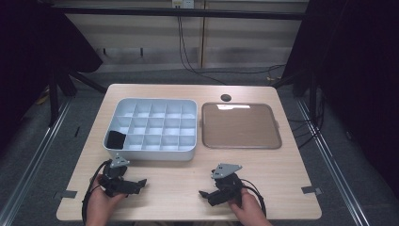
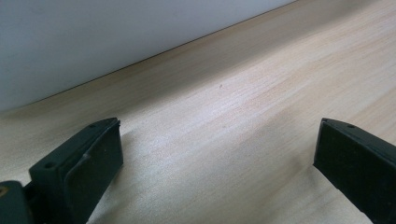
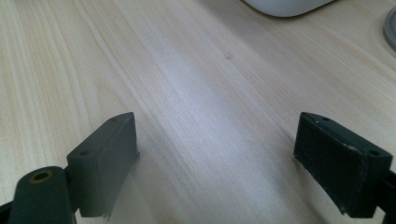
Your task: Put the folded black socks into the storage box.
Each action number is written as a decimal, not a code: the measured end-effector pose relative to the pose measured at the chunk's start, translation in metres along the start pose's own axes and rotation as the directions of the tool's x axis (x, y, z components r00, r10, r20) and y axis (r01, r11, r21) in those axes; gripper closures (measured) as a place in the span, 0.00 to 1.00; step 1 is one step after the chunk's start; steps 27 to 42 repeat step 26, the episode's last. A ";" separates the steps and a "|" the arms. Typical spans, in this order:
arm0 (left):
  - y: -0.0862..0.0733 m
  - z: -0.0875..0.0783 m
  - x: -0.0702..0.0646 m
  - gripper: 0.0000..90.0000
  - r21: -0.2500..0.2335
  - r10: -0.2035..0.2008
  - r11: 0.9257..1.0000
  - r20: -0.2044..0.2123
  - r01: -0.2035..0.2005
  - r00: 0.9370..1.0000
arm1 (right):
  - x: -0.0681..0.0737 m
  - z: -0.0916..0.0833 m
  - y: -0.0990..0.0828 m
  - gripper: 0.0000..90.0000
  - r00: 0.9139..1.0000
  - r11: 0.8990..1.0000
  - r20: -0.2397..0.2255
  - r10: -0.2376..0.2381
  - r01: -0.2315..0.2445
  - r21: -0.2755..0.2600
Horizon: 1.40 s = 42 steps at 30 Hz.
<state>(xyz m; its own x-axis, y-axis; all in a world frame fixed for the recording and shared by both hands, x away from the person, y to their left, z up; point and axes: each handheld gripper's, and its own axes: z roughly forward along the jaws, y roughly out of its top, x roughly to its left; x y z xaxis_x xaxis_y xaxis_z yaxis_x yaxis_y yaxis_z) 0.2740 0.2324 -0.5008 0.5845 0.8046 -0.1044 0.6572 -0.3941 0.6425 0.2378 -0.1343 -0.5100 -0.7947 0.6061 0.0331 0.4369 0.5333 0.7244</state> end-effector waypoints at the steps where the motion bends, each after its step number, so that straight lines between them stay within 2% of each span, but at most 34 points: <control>1: 0.000 0.000 0.000 0.00 -0.001 -0.001 1.000 -0.001 0.001 1.000 | 0.000 0.000 0.000 0.14 1.000 1.000 0.000 0.000 0.000 0.000; 7: -0.002 0.001 -0.001 0.00 -0.016 0.029 0.999 -0.020 -0.029 0.999 | 0.000 0.000 0.000 0.14 1.000 1.000 0.000 0.000 0.000 0.000; 11: -0.006 0.005 -0.003 0.00 -0.043 0.087 0.995 -0.043 -0.089 0.995 | 0.000 0.000 0.000 0.14 1.000 1.000 0.000 0.000 0.000 0.000; 14: -0.007 0.005 -0.002 0.00 -0.058 0.092 0.994 -0.037 -0.094 0.995 | 0.000 0.000 0.000 0.14 1.000 1.000 0.000 0.000 0.000 0.000; 42: -0.007 0.005 -0.002 0.00 -0.058 0.093 0.994 -0.038 -0.096 0.995 | 0.000 0.000 0.000 0.14 1.000 1.000 0.000 0.000 0.000 0.000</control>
